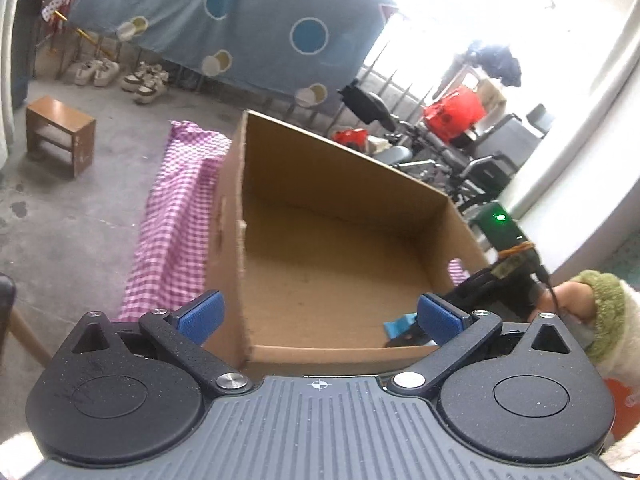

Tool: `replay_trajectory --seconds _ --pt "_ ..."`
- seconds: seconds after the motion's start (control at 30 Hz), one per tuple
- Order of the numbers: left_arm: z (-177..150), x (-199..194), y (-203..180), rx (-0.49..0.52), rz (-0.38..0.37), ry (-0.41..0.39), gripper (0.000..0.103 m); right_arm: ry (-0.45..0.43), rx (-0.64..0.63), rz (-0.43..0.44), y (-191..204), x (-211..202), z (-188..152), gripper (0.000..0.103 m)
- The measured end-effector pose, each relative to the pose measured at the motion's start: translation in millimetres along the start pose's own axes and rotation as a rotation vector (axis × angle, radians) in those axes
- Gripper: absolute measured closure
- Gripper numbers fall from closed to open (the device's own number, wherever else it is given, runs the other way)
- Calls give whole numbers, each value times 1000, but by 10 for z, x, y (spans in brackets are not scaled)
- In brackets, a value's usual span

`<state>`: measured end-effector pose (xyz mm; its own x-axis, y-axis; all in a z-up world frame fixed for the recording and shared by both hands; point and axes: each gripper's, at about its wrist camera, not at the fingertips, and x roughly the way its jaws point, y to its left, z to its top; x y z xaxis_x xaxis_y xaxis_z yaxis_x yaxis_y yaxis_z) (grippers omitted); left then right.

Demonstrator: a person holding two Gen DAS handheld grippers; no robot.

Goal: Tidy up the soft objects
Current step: 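Withdraw the right gripper from the cardboard box toward the teal towel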

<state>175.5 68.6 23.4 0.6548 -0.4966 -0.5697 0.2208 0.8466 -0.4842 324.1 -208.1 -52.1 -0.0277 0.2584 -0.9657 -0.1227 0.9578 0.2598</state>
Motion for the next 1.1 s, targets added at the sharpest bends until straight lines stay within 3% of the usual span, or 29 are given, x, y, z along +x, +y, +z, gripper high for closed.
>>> replay_trajectory --seconds 0.3,0.43,0.6,0.77,0.93,1.1 --pt "-71 -155 137 -40 -7 -5 0 -65 53 6 -174 -169 -129 56" --pt "-114 -293 84 -23 8 -37 0 -197 47 68 -188 -535 -296 54" --pt "-193 -429 9 -12 6 -53 0 -467 35 177 -252 -1239 -911 53" --pt "-264 -513 -50 3 1 -39 0 -680 54 259 -407 -1597 -1740 53" --pt "-406 -587 -109 42 41 -14 0 -774 99 323 -412 -1471 -2338 52" --pt "-662 -601 -156 82 84 47 0 -762 176 449 -455 -1022 -2699 52"
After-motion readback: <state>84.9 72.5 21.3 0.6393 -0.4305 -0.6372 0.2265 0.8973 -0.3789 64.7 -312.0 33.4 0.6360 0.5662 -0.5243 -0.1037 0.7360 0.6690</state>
